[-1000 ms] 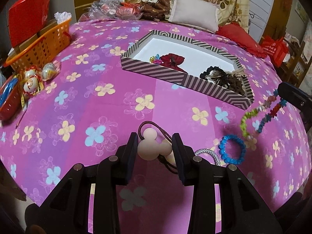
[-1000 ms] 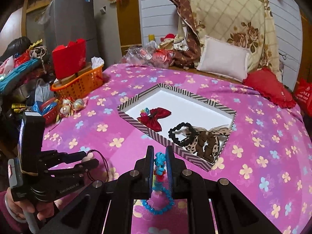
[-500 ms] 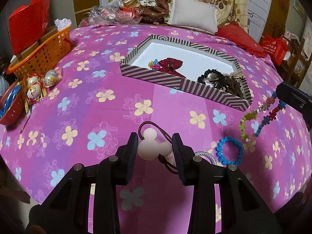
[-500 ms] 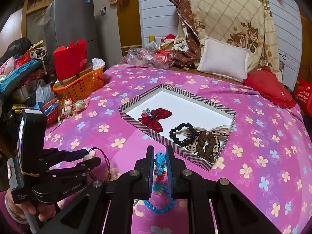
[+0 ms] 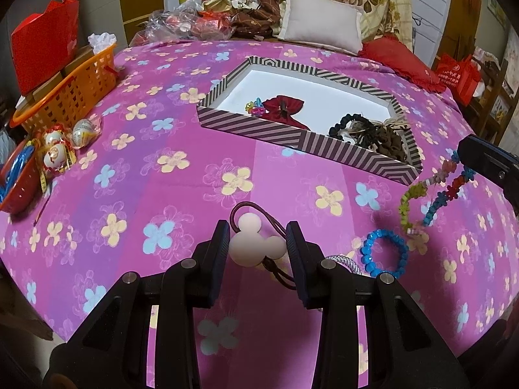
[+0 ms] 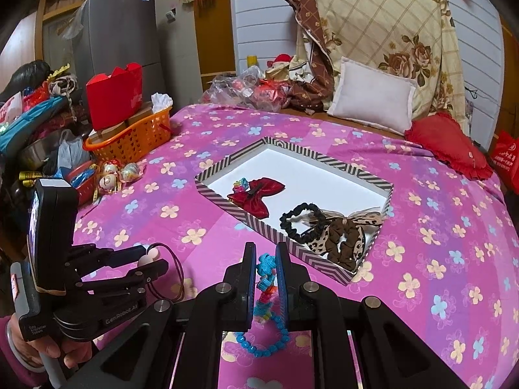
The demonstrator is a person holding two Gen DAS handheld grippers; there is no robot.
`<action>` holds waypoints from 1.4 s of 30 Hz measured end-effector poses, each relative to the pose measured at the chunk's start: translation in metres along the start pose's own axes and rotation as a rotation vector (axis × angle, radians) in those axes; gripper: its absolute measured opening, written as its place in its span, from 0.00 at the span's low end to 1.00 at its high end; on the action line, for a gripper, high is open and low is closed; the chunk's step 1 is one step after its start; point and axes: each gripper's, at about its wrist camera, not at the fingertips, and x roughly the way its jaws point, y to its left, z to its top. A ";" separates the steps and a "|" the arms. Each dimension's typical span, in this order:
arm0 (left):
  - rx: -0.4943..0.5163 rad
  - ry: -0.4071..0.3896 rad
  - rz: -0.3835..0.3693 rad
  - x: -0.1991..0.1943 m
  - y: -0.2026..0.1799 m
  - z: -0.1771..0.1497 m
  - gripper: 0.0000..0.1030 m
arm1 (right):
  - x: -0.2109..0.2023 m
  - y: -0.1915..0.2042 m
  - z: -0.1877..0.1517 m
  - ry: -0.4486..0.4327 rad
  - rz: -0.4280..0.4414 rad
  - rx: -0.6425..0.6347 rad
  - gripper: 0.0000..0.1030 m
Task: Organize jewelry
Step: 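Lift both held items and carry them toward the tray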
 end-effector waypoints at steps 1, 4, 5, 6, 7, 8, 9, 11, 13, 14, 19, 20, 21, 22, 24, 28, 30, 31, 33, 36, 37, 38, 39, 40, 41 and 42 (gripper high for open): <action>0.001 0.000 0.001 0.001 0.000 0.001 0.34 | 0.001 -0.001 0.000 0.003 0.000 0.000 0.11; 0.006 0.000 0.004 0.003 -0.002 0.003 0.34 | 0.006 -0.005 0.001 0.011 0.000 0.004 0.11; 0.007 -0.001 0.006 0.004 -0.002 0.004 0.34 | 0.007 -0.005 0.001 0.013 -0.001 0.004 0.11; 0.008 0.000 0.007 0.005 -0.003 0.005 0.34 | 0.009 -0.006 0.002 0.015 -0.001 0.003 0.11; 0.008 0.000 0.007 0.006 -0.003 0.006 0.34 | 0.010 -0.007 0.002 0.016 -0.001 0.003 0.11; 0.009 0.001 0.008 0.007 -0.003 0.007 0.34 | 0.011 -0.007 0.003 0.017 -0.001 0.002 0.11; 0.010 0.001 0.010 0.008 -0.004 0.008 0.34 | 0.012 -0.007 0.003 0.018 -0.001 0.002 0.11; 0.012 0.003 0.012 0.010 -0.005 0.009 0.34 | 0.014 -0.008 0.004 0.021 0.000 0.003 0.11; 0.015 0.005 0.013 0.012 -0.006 0.011 0.34 | 0.016 -0.009 0.004 0.025 -0.001 0.003 0.11; 0.018 0.003 0.014 0.013 -0.008 0.013 0.34 | 0.018 -0.010 0.004 0.028 -0.001 0.005 0.11; 0.028 -0.004 0.018 0.015 -0.011 0.021 0.34 | 0.024 -0.015 0.006 0.035 -0.005 0.014 0.11; 0.030 -0.004 0.016 0.016 -0.012 0.022 0.34 | 0.025 -0.016 0.006 0.036 -0.005 0.015 0.11; 0.030 -0.002 0.014 0.017 -0.013 0.024 0.34 | 0.026 -0.017 0.006 0.037 -0.006 0.016 0.11; 0.032 0.002 0.006 0.018 -0.013 0.026 0.34 | 0.026 -0.017 0.007 0.038 -0.007 0.016 0.11; 0.031 0.016 -0.018 0.020 -0.013 0.029 0.34 | 0.028 -0.020 0.007 0.042 -0.010 0.017 0.11; 0.013 0.042 -0.070 0.022 -0.010 0.039 0.34 | 0.030 -0.024 0.009 0.044 -0.014 0.023 0.11; 0.004 0.044 -0.077 0.022 -0.008 0.043 0.34 | 0.032 -0.026 0.010 0.046 -0.015 0.023 0.11; 0.001 0.045 -0.079 0.022 -0.008 0.045 0.34 | 0.032 -0.026 0.010 0.046 -0.015 0.023 0.11; -0.009 0.053 -0.092 0.023 -0.006 0.050 0.34 | 0.034 -0.028 0.012 0.049 -0.014 0.025 0.11; -0.021 0.067 -0.112 0.026 -0.004 0.059 0.34 | 0.037 -0.030 0.018 0.049 -0.012 0.030 0.11; -0.026 0.067 -0.112 0.027 -0.003 0.062 0.34 | 0.037 -0.031 0.020 0.046 -0.013 0.030 0.11; -0.030 0.065 -0.111 0.027 -0.003 0.066 0.34 | 0.037 -0.031 0.022 0.045 -0.014 0.029 0.11; -0.033 0.061 -0.110 0.027 -0.003 0.070 0.34 | 0.038 -0.032 0.025 0.042 -0.016 0.026 0.11; -0.035 0.057 -0.107 0.027 -0.003 0.073 0.34 | 0.038 -0.033 0.028 0.039 -0.018 0.024 0.11; -0.035 0.052 -0.103 0.027 -0.003 0.077 0.34 | 0.039 -0.033 0.031 0.037 -0.020 0.023 0.11; -0.034 0.047 -0.101 0.027 -0.004 0.080 0.34 | 0.040 -0.034 0.034 0.033 -0.022 0.021 0.11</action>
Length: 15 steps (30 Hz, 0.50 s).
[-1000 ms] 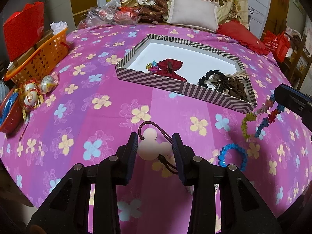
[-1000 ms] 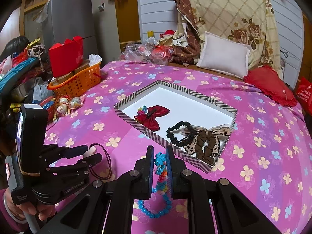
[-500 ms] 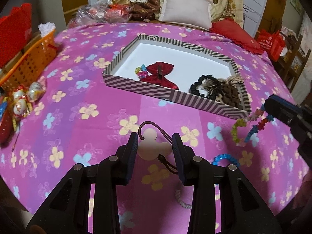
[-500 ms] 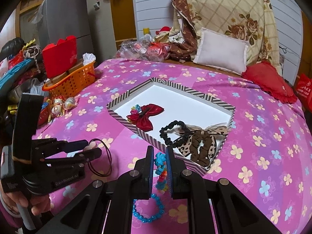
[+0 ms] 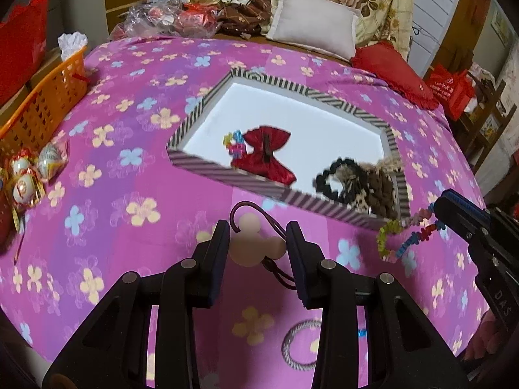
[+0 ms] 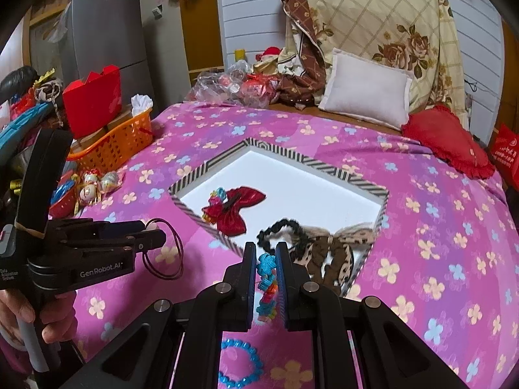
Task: Organize jewelry
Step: 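Lift both held items and carry them toward the tray, then lower both items into the tray and open both tools to release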
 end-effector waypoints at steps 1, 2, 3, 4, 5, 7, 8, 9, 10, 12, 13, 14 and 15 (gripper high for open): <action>0.003 -0.004 0.003 0.000 -0.001 0.003 0.34 | 0.001 -0.001 0.003 -0.002 -0.002 -0.001 0.11; 0.007 -0.009 0.006 0.001 -0.002 0.006 0.34 | 0.003 -0.002 0.006 -0.004 -0.003 -0.002 0.11; 0.015 -0.015 0.012 0.002 -0.005 0.010 0.34 | 0.004 -0.002 0.009 -0.005 -0.005 -0.003 0.11; 0.020 -0.018 0.015 0.002 -0.006 0.013 0.34 | 0.006 -0.003 0.012 -0.006 -0.007 -0.003 0.11; 0.023 -0.021 0.016 0.004 -0.008 0.017 0.34 | 0.008 -0.004 0.014 -0.007 -0.008 -0.004 0.11; 0.027 -0.024 0.016 0.007 -0.011 0.023 0.34 | 0.011 -0.006 0.020 -0.011 -0.008 -0.001 0.11; 0.026 -0.025 0.017 0.009 -0.012 0.026 0.34 | 0.013 -0.007 0.023 -0.014 -0.008 0.000 0.11; 0.026 -0.025 0.018 0.012 -0.013 0.029 0.34 | 0.016 -0.008 0.027 -0.016 -0.006 0.003 0.11; 0.027 -0.023 0.019 0.015 -0.015 0.033 0.34 | 0.018 -0.008 0.029 -0.018 -0.006 0.005 0.11; 0.032 -0.024 0.022 0.021 -0.018 0.039 0.34 | 0.024 -0.012 0.036 -0.024 -0.006 0.015 0.11; 0.035 -0.025 0.024 0.025 -0.020 0.044 0.34 | 0.027 -0.014 0.040 -0.025 -0.005 0.022 0.11; 0.038 -0.026 0.026 0.028 -0.022 0.047 0.34 | 0.030 -0.015 0.043 -0.026 -0.004 0.029 0.11; 0.043 -0.025 0.025 0.032 -0.024 0.051 0.34 | 0.034 -0.017 0.047 -0.030 -0.005 0.038 0.11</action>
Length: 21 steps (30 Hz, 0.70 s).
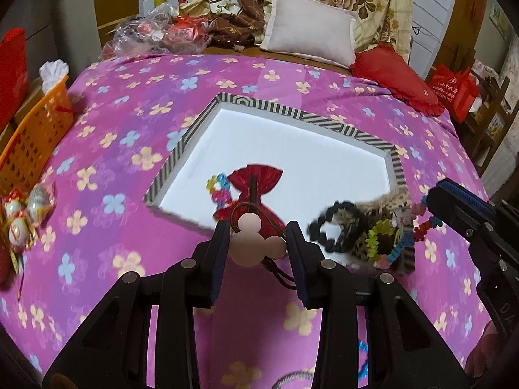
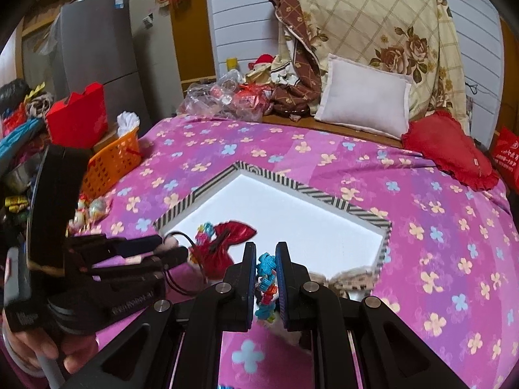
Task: Organize jewelry
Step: 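Lower both items into the tray and open both tools to release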
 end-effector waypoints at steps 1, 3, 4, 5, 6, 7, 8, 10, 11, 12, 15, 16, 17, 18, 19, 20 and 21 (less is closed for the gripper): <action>0.004 -0.001 0.002 0.002 -0.002 0.002 0.34 | 0.004 -0.002 0.003 -0.002 0.000 0.009 0.11; 0.012 -0.004 0.011 0.009 -0.004 0.008 0.34 | 0.013 -0.005 0.009 -0.001 0.004 0.030 0.11; 0.015 -0.004 0.016 0.014 -0.005 0.011 0.34 | 0.017 -0.006 0.011 0.000 0.004 0.036 0.11; 0.015 -0.002 0.019 0.018 -0.005 0.013 0.34 | 0.022 -0.007 0.013 0.003 0.002 0.040 0.11; 0.014 0.001 0.023 0.022 -0.004 0.015 0.34 | 0.027 -0.007 0.014 0.006 0.001 0.043 0.11; 0.013 0.004 0.025 0.026 -0.004 0.017 0.34 | 0.031 -0.008 0.015 0.009 0.001 0.047 0.11; 0.012 0.008 0.027 0.031 -0.003 0.018 0.34 | 0.036 -0.009 0.016 0.011 0.003 0.053 0.11; 0.010 0.016 0.034 0.039 -0.002 0.020 0.34 | 0.042 -0.011 0.017 0.014 0.009 0.068 0.11; 0.009 0.021 0.037 0.043 -0.001 0.021 0.34 | 0.047 -0.012 0.018 0.016 0.017 0.079 0.11; 0.007 0.025 0.039 0.047 -0.001 0.021 0.34 | 0.050 -0.013 0.018 0.018 0.023 0.086 0.11; -0.001 0.037 0.043 0.058 0.002 0.023 0.34 | 0.062 -0.014 0.015 0.034 0.034 0.103 0.11; -0.003 0.041 0.045 0.062 0.002 0.023 0.34 | 0.065 -0.013 0.014 0.040 0.037 0.106 0.11; -0.004 0.044 0.047 0.065 0.002 0.023 0.34 | 0.069 -0.013 0.013 0.048 0.042 0.109 0.11; -0.003 0.049 0.050 0.069 0.002 0.024 0.33 | 0.073 -0.014 0.011 0.056 0.046 0.112 0.11; -0.003 0.056 0.051 0.073 0.002 0.023 0.34 | 0.076 -0.014 0.009 0.062 0.048 0.113 0.11; -0.003 0.061 0.053 0.076 0.002 0.023 0.34 | 0.078 -0.014 0.006 0.068 0.048 0.113 0.11; -0.002 0.066 0.055 0.079 0.002 0.022 0.33 | 0.081 -0.015 0.004 0.074 0.047 0.114 0.11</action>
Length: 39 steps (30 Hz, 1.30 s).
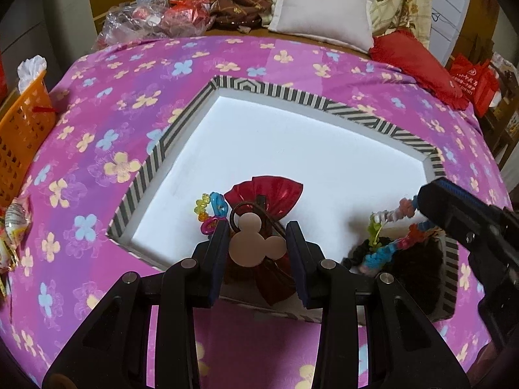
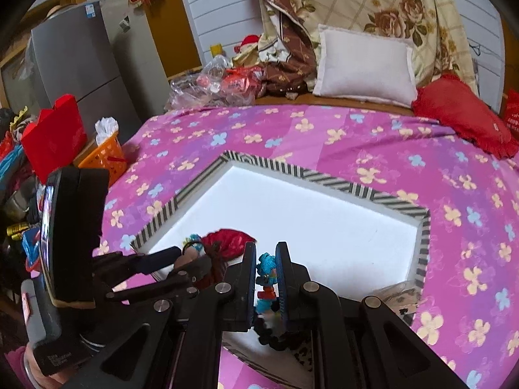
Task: Organize jewelry
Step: 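Lower both items into the tray and open both tools to release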
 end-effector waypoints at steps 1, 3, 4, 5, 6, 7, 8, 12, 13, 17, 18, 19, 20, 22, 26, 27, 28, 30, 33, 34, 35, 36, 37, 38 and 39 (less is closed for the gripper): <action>0.001 0.003 0.002 0.002 0.000 -0.001 0.34 | 0.003 -0.002 -0.002 0.007 -0.002 0.002 0.11; -0.001 0.012 0.007 0.008 0.000 -0.002 0.34 | 0.010 -0.008 -0.008 0.030 -0.012 0.010 0.11; -0.001 0.014 0.008 0.010 0.001 -0.003 0.34 | 0.013 -0.012 -0.011 0.042 -0.018 0.019 0.11; -0.002 0.018 0.009 0.012 0.001 -0.003 0.34 | 0.016 -0.016 -0.014 0.052 -0.022 0.027 0.11; -0.002 0.019 0.010 0.013 0.001 -0.004 0.34 | 0.018 -0.019 -0.016 0.061 -0.024 0.037 0.11; -0.002 0.020 0.012 0.015 0.001 -0.004 0.34 | 0.020 -0.022 -0.018 0.068 -0.024 0.045 0.11; 0.000 0.019 0.014 0.016 0.000 -0.004 0.34 | 0.022 -0.025 -0.020 0.075 -0.025 0.052 0.11; 0.003 0.016 0.016 0.018 -0.004 -0.004 0.34 | 0.029 -0.029 -0.029 0.104 -0.031 0.052 0.11; 0.004 0.015 0.016 0.018 -0.004 -0.005 0.34 | 0.031 -0.030 -0.030 0.110 -0.030 0.052 0.11; 0.018 -0.003 0.029 0.016 -0.006 -0.008 0.34 | 0.033 -0.033 -0.035 0.134 -0.035 0.061 0.11; 0.018 -0.006 0.031 0.016 -0.006 -0.008 0.34 | 0.033 -0.033 -0.036 0.139 -0.033 0.065 0.11; 0.016 -0.009 0.033 0.015 -0.006 -0.008 0.34 | 0.032 -0.034 -0.037 0.143 -0.030 0.069 0.11; 0.008 -0.013 0.032 0.014 -0.004 -0.009 0.34 | 0.031 -0.034 -0.038 0.145 -0.029 0.073 0.15; -0.011 -0.018 0.023 0.012 -0.001 -0.009 0.34 | 0.028 -0.035 -0.040 0.142 -0.032 0.078 0.32; -0.029 -0.017 0.012 0.007 0.004 -0.011 0.37 | 0.018 -0.035 -0.042 0.127 -0.032 0.079 0.38; -0.028 -0.019 0.015 0.005 0.004 -0.012 0.40 | 0.015 -0.034 -0.042 0.125 -0.033 0.078 0.38; -0.027 -0.021 0.016 0.003 0.004 -0.013 0.43 | 0.011 -0.033 -0.043 0.121 -0.034 0.078 0.38; -0.024 -0.024 0.016 -0.002 0.004 -0.015 0.49 | 0.004 -0.032 -0.045 0.113 -0.036 0.075 0.38; -0.019 -0.045 0.022 -0.013 0.004 -0.019 0.60 | -0.010 -0.027 -0.049 0.095 -0.040 0.069 0.38; -0.015 -0.053 0.026 -0.017 0.003 -0.021 0.63 | -0.015 -0.025 -0.051 0.089 -0.044 0.064 0.39; -0.011 -0.058 0.032 -0.021 0.003 -0.024 0.65 | -0.020 -0.023 -0.053 0.083 -0.047 0.060 0.41; -0.010 -0.060 0.034 -0.024 0.003 -0.025 0.67 | -0.023 -0.022 -0.055 0.079 -0.051 0.056 0.41; -0.008 -0.062 0.037 -0.027 0.002 -0.028 0.67 | -0.027 -0.020 -0.057 0.075 -0.053 0.054 0.41; -0.005 -0.065 0.039 -0.032 0.002 -0.031 0.67 | -0.033 -0.018 -0.060 0.069 -0.055 0.052 0.41; -0.003 -0.068 0.041 -0.036 0.002 -0.034 0.67 | -0.037 -0.017 -0.062 0.064 -0.058 0.051 0.41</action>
